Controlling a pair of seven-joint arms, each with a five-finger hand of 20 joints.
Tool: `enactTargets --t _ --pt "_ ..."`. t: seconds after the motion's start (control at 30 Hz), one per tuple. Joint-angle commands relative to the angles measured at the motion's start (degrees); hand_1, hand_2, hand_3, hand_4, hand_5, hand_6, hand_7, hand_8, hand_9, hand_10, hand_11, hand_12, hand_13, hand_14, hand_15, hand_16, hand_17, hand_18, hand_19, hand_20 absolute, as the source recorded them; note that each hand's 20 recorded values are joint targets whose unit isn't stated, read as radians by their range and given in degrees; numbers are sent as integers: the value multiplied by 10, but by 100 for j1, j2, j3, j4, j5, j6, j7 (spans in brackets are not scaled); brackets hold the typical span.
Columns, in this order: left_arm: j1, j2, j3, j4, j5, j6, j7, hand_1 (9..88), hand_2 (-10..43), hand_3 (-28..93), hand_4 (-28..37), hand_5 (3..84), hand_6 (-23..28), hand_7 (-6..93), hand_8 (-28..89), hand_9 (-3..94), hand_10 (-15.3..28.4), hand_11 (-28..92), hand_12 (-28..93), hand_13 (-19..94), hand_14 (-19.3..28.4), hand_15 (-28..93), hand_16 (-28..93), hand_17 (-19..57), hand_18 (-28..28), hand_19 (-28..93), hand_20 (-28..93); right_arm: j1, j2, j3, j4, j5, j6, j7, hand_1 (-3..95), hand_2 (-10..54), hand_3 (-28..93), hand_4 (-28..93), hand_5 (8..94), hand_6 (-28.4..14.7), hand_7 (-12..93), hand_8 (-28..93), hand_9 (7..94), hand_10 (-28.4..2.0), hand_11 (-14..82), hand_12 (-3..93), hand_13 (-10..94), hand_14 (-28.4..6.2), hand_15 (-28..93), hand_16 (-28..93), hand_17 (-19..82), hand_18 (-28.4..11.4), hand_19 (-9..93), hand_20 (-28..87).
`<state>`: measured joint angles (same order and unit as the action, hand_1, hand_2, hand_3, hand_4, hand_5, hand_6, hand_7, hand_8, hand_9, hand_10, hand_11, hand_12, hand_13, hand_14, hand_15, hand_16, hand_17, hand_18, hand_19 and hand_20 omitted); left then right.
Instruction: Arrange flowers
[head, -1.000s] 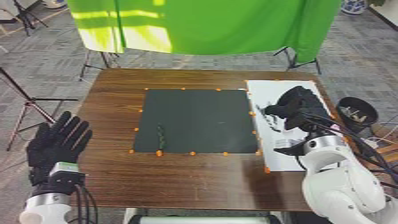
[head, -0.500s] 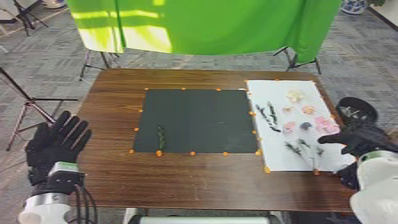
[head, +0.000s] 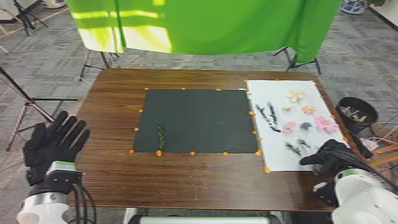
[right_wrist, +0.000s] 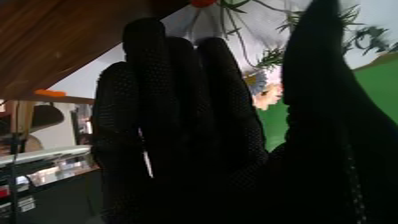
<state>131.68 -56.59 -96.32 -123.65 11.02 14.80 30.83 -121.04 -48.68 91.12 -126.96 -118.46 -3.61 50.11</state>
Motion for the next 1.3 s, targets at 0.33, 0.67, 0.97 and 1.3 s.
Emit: enactTargets --t 0.33,0.67,0.97,1.3 --pt "82 -25 5 -4 -117 110 -11 272 154 711 -283 427 99 144 -79 345 166 267 119 248 169 411 -76 -57 146 359 85 -60 94 -126 394 -70 899 -291 604 -95 668 -282 779 -19 312 72 867 -125 79 333 702 -96 402 374 345 -204 822 283" --pt "102 -21 -7 -11 -158 81 -11 273 155 711 -283 427 99 146 -80 346 163 271 120 249 169 416 -77 -60 149 363 86 -103 264 -73 132 -90 1873 -716 552 -95 787 -250 787 -25 376 54 907 -124 81 370 719 -113 442 389 354 -207 837 304" --pt "120 28 -52 -24 -112 88 -38 280 160 725 -283 428 99 147 -81 346 164 273 118 249 170 418 -78 -60 149 364 87 325 420 -278 -122 166 2098 -783 506 -95 813 -186 761 -13 453 50 909 -121 111 392 720 -117 474 380 361 -206 851 318" --pt "197 49 -68 -82 -63 83 -38 287 167 737 -268 427 98 148 -81 345 165 271 117 249 171 419 -78 -60 150 363 87 2122 268 -2008 -20 -86 1957 -1112 476 -95 834 -156 739 -11 525 16 904 -122 160 389 717 -126 523 361 365 -213 872 327"
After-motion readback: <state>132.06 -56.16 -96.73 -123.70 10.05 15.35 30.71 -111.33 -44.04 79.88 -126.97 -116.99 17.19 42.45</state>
